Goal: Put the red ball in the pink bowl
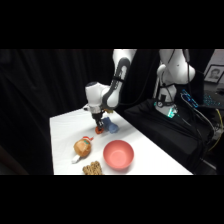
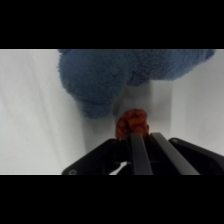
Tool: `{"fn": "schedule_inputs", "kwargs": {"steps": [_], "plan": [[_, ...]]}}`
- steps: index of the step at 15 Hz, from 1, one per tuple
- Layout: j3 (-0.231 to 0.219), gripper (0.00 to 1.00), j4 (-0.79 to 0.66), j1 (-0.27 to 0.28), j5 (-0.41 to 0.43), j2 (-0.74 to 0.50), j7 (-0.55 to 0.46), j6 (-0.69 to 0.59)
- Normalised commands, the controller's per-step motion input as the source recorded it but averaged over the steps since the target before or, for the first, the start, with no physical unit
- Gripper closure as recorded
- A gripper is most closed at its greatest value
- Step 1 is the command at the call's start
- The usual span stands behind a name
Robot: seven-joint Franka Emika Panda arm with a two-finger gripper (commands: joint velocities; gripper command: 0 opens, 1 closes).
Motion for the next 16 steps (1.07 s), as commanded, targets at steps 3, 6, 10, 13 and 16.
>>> {"fn": "schedule_inputs", "kwargs": {"steps": [3,6,10,13,16], "plan": [[-0.034,0.95,-0.06,0.051,-0.006,-0.19,-0.03,-0.04],[-0.068,0.95,-0.09,0.094,-0.043,-0.27,0.02,-0.12],[-0.132,0.95,-0.11,0.160,-0.141,-0.33,0.09,-0.24],[-0.086,0.95,-0.08,0.130,-0.121,-0.35,0.07,-0.34],[-0.074,0.95,-0.05,0.104,-0.104,-0.34,0.06,-0.32]]}}
